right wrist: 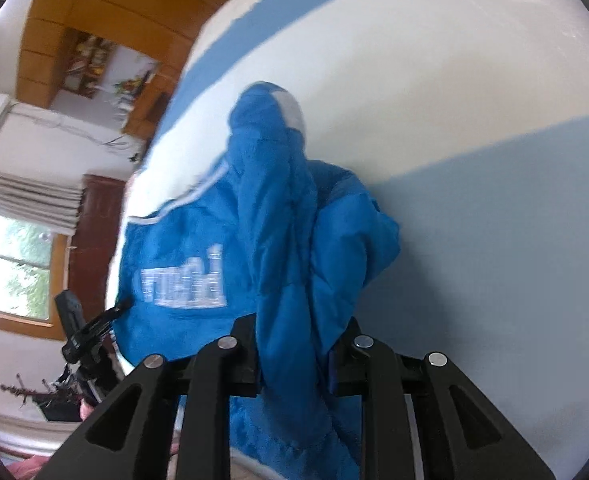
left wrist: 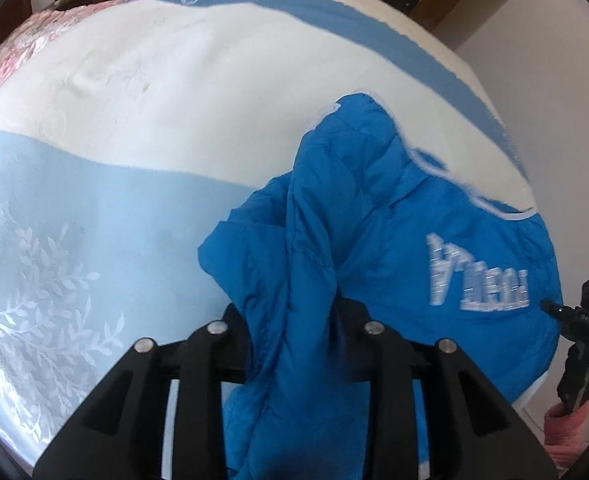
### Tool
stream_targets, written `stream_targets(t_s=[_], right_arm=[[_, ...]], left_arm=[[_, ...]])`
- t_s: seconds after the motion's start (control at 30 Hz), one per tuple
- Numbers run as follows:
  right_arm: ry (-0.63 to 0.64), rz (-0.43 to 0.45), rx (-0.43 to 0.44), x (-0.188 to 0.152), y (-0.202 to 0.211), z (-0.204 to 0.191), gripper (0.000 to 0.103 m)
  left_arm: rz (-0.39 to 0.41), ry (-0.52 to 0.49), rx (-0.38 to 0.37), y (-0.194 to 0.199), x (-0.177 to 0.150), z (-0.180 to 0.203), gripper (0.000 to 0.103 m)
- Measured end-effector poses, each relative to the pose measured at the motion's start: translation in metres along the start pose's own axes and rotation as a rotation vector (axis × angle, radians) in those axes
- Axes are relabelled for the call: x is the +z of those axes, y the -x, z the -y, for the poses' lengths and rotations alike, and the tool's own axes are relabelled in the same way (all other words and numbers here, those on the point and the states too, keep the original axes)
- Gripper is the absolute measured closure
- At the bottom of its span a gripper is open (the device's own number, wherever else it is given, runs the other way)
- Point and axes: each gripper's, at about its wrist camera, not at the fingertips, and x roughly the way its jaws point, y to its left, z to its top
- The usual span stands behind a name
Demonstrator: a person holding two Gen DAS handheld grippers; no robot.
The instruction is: Fold large clothes
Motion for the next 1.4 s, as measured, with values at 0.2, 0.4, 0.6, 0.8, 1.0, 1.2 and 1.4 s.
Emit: stream_targets(t_s=[0.2,0.4,0.6,0.8,1.0,1.2,1.4], right_arm=[[-0.081,0.009,0.052,-0.008,-0.026,0.032,0.075],[-0.088,0.016,0.040,-0.015,-0.025,0.033,0.071],[0.006,0.058,-0.133,-0.029,0.012,0.012,0.056],[0.161,0.181,-0.316,-0.054,0.060,-0.032,0.055],[0.333,0.153,-0.408,-0.082,0.050,-0.088,0.066],[0.359,0.134,-0.448,-0.093,0.027,-0.098,0.073],[0.341,0.110,-0.439,-0.098,0.013,-0.088,0.074]], left_arm=[[0.003,-0.028,0.026,-0.028,0.011,0.004,0.062],[0.000,-0.005,0.020,-0.037,0.022,0.005,0.057],[0.001,0.029,0.070,-0.014,0.032,0.013,0.051],[0.123,0.009,0.169,0.046,0.034,0.033,0.048],[0.170,-0.067,0.141,0.058,0.032,0.090,0.048],[0.122,-0.142,0.199,0.032,0.004,0.125,0.048],[0.069,-0.147,0.203,0.008,-0.010,0.129,0.048]])
